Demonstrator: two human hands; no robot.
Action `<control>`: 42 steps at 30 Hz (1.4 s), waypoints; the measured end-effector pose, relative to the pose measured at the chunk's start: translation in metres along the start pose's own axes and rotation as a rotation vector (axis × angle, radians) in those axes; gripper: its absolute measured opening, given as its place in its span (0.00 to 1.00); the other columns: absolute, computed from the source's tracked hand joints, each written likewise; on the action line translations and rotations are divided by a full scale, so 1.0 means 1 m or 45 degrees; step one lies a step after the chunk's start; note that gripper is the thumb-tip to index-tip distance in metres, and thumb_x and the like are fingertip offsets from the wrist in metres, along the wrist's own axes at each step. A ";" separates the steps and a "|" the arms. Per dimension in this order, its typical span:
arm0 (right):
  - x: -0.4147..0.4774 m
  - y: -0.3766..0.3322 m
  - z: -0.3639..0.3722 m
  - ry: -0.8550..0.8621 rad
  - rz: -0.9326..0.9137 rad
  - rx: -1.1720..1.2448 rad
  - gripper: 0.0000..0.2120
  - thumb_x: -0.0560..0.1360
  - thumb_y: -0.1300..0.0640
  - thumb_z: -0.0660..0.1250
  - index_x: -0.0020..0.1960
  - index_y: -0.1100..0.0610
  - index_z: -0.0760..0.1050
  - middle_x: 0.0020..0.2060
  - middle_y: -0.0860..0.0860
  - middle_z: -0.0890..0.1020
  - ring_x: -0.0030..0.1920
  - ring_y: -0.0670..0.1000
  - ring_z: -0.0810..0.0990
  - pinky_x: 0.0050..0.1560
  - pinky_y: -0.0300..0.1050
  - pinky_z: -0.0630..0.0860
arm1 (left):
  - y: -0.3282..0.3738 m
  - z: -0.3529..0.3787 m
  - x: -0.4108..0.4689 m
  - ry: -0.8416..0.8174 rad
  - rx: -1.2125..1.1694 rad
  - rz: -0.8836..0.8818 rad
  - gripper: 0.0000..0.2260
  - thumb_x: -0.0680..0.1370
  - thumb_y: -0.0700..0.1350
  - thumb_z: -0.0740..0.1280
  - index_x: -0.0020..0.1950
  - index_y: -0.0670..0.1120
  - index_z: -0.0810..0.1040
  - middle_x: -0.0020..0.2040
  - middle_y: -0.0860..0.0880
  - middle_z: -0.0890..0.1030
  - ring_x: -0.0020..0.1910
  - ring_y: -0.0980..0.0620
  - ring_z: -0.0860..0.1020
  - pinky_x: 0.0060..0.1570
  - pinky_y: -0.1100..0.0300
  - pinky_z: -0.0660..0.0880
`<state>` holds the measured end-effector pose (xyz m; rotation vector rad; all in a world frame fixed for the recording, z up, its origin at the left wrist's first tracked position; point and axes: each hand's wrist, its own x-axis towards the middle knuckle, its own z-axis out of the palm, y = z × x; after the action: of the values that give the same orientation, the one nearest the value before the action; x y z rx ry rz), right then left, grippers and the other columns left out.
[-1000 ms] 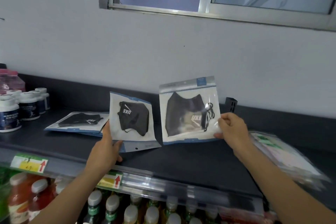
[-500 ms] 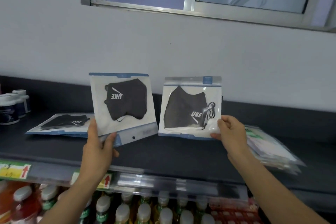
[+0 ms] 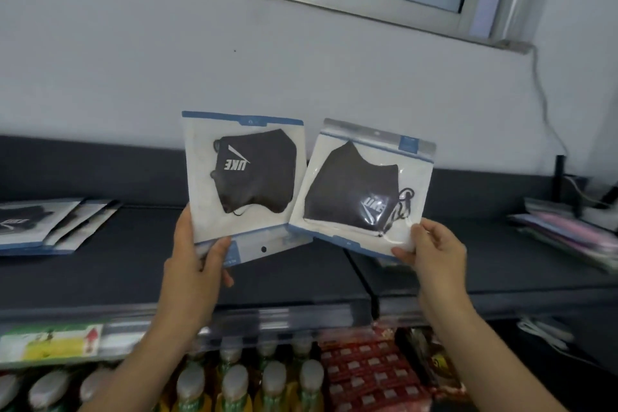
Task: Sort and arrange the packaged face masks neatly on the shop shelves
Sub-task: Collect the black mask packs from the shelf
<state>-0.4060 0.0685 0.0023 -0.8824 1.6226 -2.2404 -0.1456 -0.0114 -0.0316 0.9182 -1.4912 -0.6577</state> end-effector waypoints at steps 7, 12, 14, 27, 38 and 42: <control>0.032 0.003 -0.082 0.150 0.060 0.020 0.05 0.79 0.62 0.61 0.50 0.59 0.76 0.41 0.50 0.79 0.39 0.50 0.79 0.31 0.31 0.77 | 0.034 0.075 -0.014 -0.118 -0.034 0.064 0.25 0.79 0.42 0.63 0.73 0.52 0.59 0.46 0.58 0.76 0.28 0.52 0.78 0.26 0.68 0.74; 0.071 0.007 -0.147 0.194 0.083 -0.051 0.06 0.79 0.62 0.61 0.52 0.59 0.76 0.40 0.49 0.79 0.30 0.45 0.80 0.37 0.37 0.81 | 0.063 0.133 -0.025 -0.134 -0.039 0.109 0.25 0.78 0.40 0.63 0.73 0.53 0.60 0.45 0.58 0.77 0.27 0.52 0.78 0.27 0.70 0.73; 0.090 0.007 -0.175 0.213 0.083 -0.076 0.07 0.79 0.62 0.61 0.52 0.60 0.77 0.40 0.49 0.80 0.30 0.46 0.80 0.36 0.37 0.80 | 0.074 0.160 -0.031 -0.147 -0.037 0.129 0.25 0.78 0.39 0.63 0.72 0.52 0.60 0.45 0.56 0.77 0.26 0.53 0.78 0.26 0.72 0.72; 0.212 0.031 -0.289 0.204 0.209 -0.365 0.08 0.78 0.64 0.60 0.46 0.59 0.77 0.39 0.49 0.79 0.34 0.51 0.80 0.49 0.52 0.81 | 0.108 0.277 -0.056 -0.138 -0.038 0.118 0.23 0.79 0.41 0.63 0.71 0.51 0.61 0.43 0.50 0.79 0.27 0.51 0.78 0.28 0.69 0.74; 0.266 0.036 -0.276 -0.179 0.267 -0.738 0.10 0.67 0.69 0.70 0.46 0.60 0.80 0.41 0.56 0.82 0.41 0.55 0.81 0.48 0.51 0.80 | 0.122 0.297 -0.036 -0.173 -0.027 0.138 0.23 0.79 0.40 0.63 0.72 0.51 0.60 0.41 0.51 0.78 0.30 0.54 0.79 0.28 0.73 0.71; 0.277 0.035 -0.276 -0.183 0.229 -0.941 0.14 0.66 0.67 0.71 0.52 0.61 0.80 0.47 0.57 0.83 0.48 0.56 0.81 0.54 0.54 0.78 | 0.121 0.308 -0.023 -0.195 -0.055 0.152 0.23 0.79 0.41 0.63 0.71 0.51 0.60 0.42 0.49 0.79 0.28 0.55 0.78 0.27 0.73 0.71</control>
<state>-0.7939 0.1280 0.0052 -0.9633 2.3790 -1.4071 -0.4698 0.0392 0.0150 0.7531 -1.6479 -0.6824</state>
